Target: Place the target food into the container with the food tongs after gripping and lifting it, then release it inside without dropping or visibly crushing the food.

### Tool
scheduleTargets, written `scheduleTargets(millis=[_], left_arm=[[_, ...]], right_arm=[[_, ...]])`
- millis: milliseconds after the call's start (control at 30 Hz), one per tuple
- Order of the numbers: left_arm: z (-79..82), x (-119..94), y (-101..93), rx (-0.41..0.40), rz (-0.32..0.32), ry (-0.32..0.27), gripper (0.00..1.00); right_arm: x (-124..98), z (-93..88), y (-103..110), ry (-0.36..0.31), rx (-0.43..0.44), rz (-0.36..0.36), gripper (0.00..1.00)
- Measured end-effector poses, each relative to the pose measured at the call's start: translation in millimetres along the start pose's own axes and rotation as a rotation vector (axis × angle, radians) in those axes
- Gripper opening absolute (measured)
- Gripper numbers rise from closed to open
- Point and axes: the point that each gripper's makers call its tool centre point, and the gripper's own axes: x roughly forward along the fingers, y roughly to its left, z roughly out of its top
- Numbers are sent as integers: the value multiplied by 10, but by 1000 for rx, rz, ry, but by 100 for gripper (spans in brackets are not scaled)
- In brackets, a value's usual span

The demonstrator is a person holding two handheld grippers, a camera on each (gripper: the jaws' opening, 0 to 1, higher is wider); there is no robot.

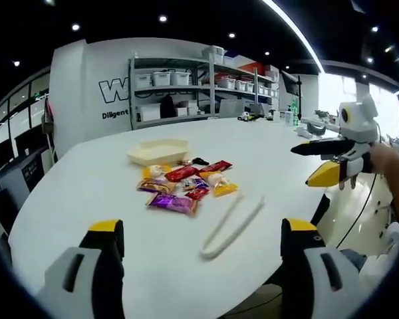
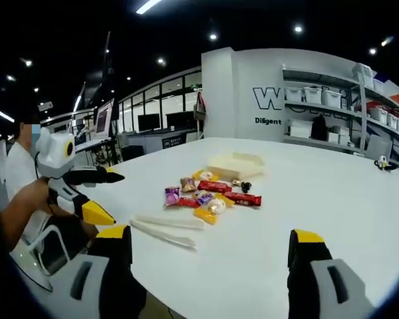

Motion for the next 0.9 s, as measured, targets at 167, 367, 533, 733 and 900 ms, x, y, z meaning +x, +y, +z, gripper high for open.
scheduleTargets(millis=[167, 367, 533, 733, 900], left_arm=[[-17, -8, 24, -5, 2, 0, 97], [-5, -20, 54, -6, 5, -5, 96], [5, -18, 116, -5, 17, -12, 96], [-38, -3, 136, -5, 15, 4, 96], [-42, 0, 144, -6, 17, 3, 96]], right_arm=[[16, 8, 22, 3, -6, 4, 98], [48, 4, 34, 9, -9, 5, 97], [63, 5, 34, 10, -12, 6, 97], [71, -41, -12, 27, -4, -6, 97], [64, -49, -16, 27, -4, -4, 97]])
